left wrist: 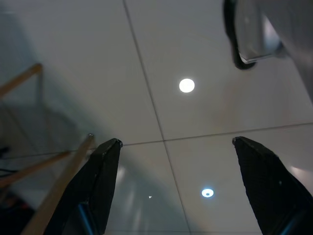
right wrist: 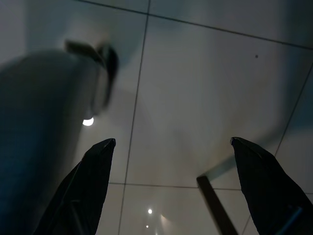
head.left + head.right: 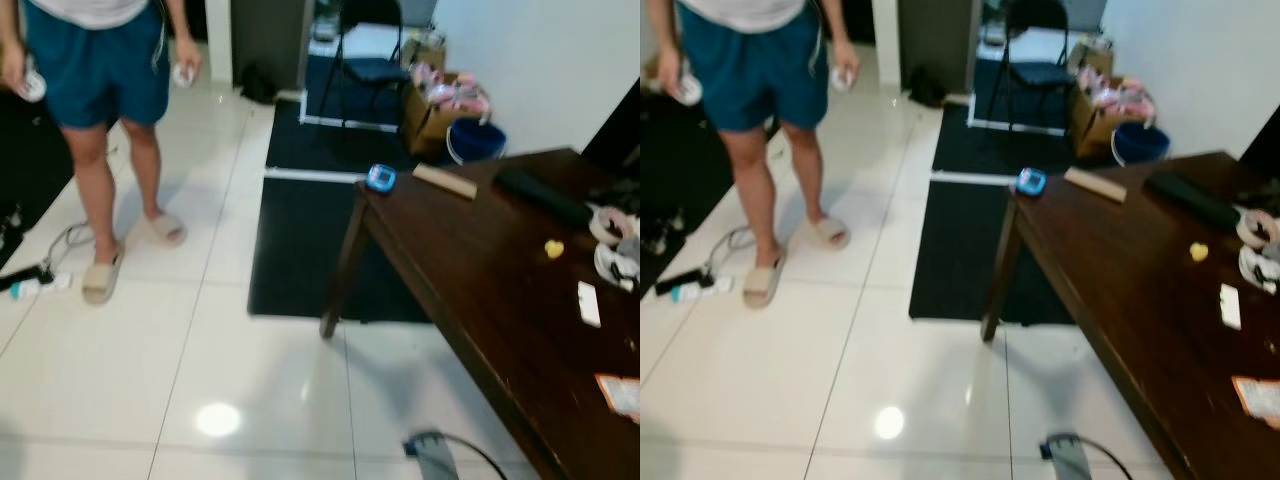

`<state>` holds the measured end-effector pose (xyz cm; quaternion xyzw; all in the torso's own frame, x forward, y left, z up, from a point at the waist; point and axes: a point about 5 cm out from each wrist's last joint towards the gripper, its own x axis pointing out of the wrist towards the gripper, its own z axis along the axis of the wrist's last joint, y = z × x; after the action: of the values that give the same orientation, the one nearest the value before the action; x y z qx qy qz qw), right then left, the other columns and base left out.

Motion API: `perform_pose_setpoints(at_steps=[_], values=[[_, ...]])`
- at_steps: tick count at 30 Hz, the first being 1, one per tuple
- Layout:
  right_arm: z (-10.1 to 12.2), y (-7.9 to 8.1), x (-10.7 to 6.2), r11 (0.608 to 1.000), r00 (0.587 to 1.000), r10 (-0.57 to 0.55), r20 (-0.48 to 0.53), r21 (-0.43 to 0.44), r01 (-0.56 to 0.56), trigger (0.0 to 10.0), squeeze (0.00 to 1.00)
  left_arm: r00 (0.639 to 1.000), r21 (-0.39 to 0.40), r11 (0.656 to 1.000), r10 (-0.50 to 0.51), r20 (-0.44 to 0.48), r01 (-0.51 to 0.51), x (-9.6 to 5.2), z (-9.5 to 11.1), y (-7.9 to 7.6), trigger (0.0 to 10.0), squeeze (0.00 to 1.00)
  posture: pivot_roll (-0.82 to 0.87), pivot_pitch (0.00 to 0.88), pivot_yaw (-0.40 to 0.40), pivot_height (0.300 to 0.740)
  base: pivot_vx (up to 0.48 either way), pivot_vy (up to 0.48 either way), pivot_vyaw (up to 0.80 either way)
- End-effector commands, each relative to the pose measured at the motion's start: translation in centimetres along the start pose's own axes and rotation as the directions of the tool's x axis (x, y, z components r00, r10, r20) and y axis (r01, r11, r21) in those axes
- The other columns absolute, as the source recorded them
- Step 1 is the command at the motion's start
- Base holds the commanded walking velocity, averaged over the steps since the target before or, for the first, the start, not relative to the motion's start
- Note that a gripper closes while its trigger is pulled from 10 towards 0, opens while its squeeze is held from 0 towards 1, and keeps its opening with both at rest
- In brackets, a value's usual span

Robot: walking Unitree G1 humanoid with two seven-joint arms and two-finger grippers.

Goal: Picking trash to rubbish bin

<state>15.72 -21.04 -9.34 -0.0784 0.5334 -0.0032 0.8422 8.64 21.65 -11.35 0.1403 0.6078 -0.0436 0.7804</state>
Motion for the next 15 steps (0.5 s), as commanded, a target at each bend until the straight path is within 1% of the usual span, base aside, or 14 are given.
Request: perform_pose_setpoints(at_steps=[1, 15], values=[[-0.52, 0.11, -0.03, 1.000, 1.000, 0.006, -0.015, -0.006, -0.006, 10.0, 0.00, 1.000, 0.004, 1.000, -0.020, 0.016, 0.020, 0.04, 0.32, -0.60, 10.0, 0.00, 0.10, 0.091, -0.058, 0.740, 0.345, 0.000, 0.00], [-0.62, 0.14, -0.05, 0.998, 1.000, 0.019, -0.020, -0.063, -0.020, 10.0, 0.00, 1.000, 0.012, 1.000, -0.015, 0.012, 0.015, 0.02, 0.15, -0.33, 10.0, 0.00, 0.11, 0.086, -0.056, 0.740, 0.345, 0.000, 0.00]])
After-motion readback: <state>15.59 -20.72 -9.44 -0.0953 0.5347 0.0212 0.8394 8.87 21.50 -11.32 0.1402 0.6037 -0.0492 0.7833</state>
